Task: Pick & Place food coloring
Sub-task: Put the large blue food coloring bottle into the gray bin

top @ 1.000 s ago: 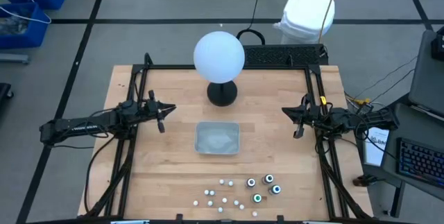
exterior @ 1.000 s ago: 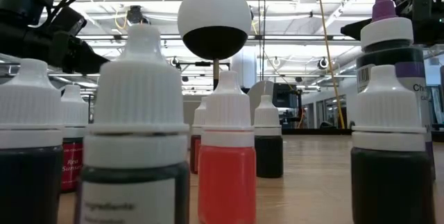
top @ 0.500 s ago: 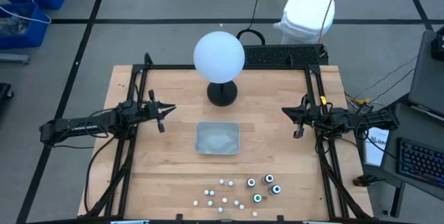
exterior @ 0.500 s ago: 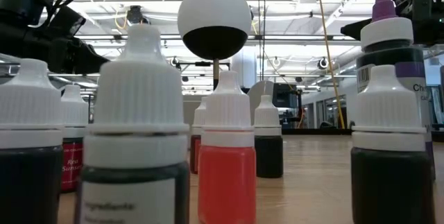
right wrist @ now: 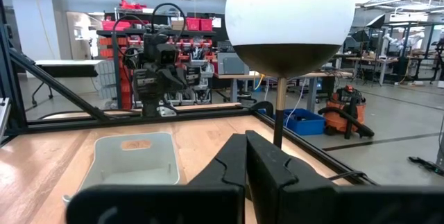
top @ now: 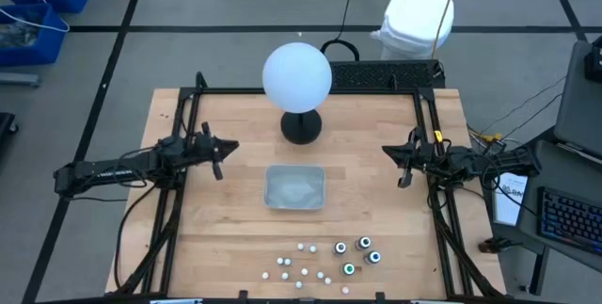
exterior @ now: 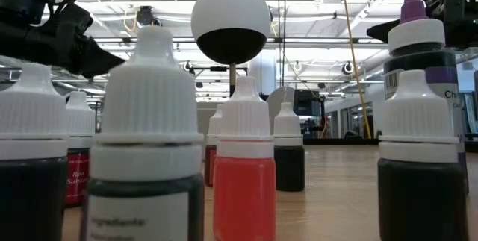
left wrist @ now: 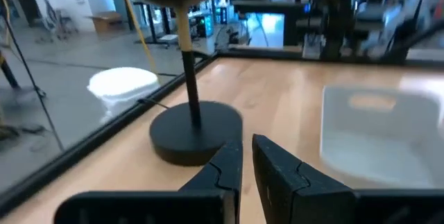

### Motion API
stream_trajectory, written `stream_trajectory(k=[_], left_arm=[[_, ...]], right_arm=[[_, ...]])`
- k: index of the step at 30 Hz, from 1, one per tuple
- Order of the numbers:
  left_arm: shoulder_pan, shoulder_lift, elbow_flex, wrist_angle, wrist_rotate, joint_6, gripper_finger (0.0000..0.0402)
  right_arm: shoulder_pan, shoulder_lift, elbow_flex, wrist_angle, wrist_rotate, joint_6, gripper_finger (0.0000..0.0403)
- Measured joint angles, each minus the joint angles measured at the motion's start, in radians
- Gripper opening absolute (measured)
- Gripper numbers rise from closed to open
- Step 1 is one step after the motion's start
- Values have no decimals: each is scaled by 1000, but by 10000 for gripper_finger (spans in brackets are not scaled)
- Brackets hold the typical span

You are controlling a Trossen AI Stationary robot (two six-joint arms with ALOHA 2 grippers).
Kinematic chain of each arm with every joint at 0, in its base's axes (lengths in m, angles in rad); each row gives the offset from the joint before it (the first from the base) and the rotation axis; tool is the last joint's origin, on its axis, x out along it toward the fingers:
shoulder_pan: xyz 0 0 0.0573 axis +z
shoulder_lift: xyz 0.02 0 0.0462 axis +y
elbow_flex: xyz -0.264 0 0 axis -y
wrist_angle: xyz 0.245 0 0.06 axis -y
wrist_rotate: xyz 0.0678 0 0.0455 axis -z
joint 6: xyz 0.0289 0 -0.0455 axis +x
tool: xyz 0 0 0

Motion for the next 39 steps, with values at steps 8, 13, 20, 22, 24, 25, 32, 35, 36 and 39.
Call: stream_trajectory(k=[8,13,20,22,24,25,32,35,36,39], left_arm=[[0,0,0,51,-4,-127,42],[1,0,0,85,-79,-50,42],[1,0,0,94,-73,-3,42],[1,0,0,92,-72,18,42],[1,0,0,93,-72,31,42],[1,0,0,93,-73,36,42],[0,0,0,93,-71,46,42],[1,0,0,93,-70,35,42],[-1,0,0,96,-66,35,42],[-1,0,0,112,-56,34,42]], right_arm=[[0,0,0,23,0,-21,0],[0,2,2,82,-1,-117,0],[69,138,147,-63,103,-192,2],[113,222,228,-88,168,-200,5],[167,325,317,-132,206,-220,10],[196,378,368,-166,230,-236,13],[450,754,831,-579,464,-127,41],[574,942,1018,-806,506,38,44],[606,999,1071,-891,526,108,44],[684,1144,1191,-1159,569,400,39]])
